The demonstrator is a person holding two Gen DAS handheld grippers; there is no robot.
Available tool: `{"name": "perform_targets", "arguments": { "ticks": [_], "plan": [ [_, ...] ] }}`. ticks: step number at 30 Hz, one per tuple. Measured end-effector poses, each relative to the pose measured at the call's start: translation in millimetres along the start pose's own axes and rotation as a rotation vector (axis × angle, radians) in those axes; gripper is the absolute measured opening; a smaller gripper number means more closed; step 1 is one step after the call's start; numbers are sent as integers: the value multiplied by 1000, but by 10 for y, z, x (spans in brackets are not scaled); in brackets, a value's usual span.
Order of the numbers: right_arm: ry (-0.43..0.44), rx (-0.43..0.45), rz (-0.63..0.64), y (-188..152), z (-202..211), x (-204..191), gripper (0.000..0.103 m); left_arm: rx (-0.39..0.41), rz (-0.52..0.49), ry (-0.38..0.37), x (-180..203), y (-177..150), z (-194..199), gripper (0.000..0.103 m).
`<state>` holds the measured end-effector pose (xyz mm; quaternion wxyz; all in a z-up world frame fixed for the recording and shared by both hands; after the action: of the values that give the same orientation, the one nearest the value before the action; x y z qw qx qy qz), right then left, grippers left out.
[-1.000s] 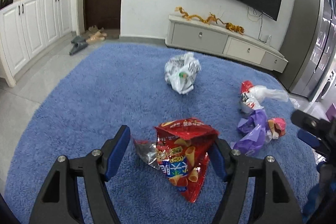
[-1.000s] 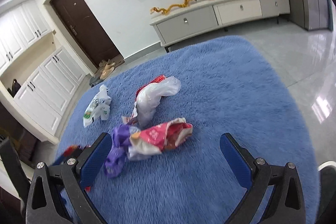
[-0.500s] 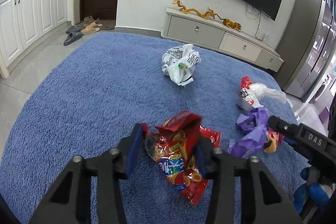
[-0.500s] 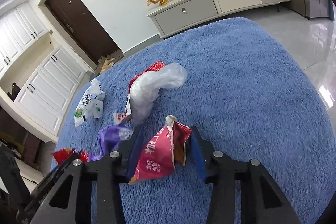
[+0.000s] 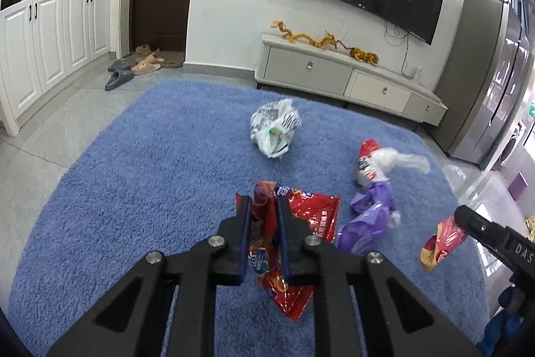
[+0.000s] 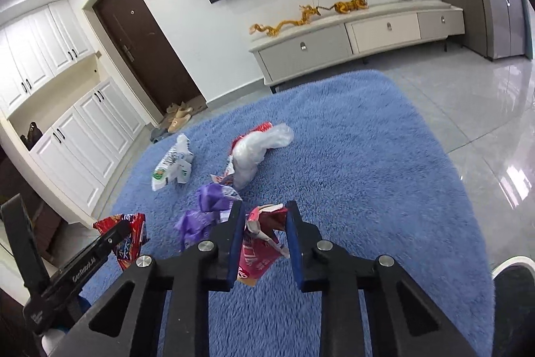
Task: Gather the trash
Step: 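Carry both items over the bin and open both tools to drop them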
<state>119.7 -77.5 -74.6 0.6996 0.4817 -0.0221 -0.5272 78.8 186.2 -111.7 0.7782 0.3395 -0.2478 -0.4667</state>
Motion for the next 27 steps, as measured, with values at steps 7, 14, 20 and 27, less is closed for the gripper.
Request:
{"name": "perform_targets", "arguments": {
  "ticks": [7,14,20,27],
  "plan": [
    [8,64,41,12,415,-188,22,55,-16,-27,112,58,344,14],
    [0,158,64,52,926,-280,22,105,-48,-73,322,97,686,14],
    [-22,232,79,58,1357,-289,22,143,-89,-132,558,84,978,14],
    [-48,285,73,-32,1712,-205,22,173,-156,-213,952,30,1283,14]
  ]
}}
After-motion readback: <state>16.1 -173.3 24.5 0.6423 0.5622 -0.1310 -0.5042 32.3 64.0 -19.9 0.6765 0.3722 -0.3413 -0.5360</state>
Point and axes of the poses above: each gripper's, at about its wrist camera, not at the fingertips, and z roughly against the way its jaws point, x to its right, y to its top, the point moved 3 cm from there along -z, roughly the way its jaws point, and after that the axes turned 10 degrees about y, right-handed, at the moved point
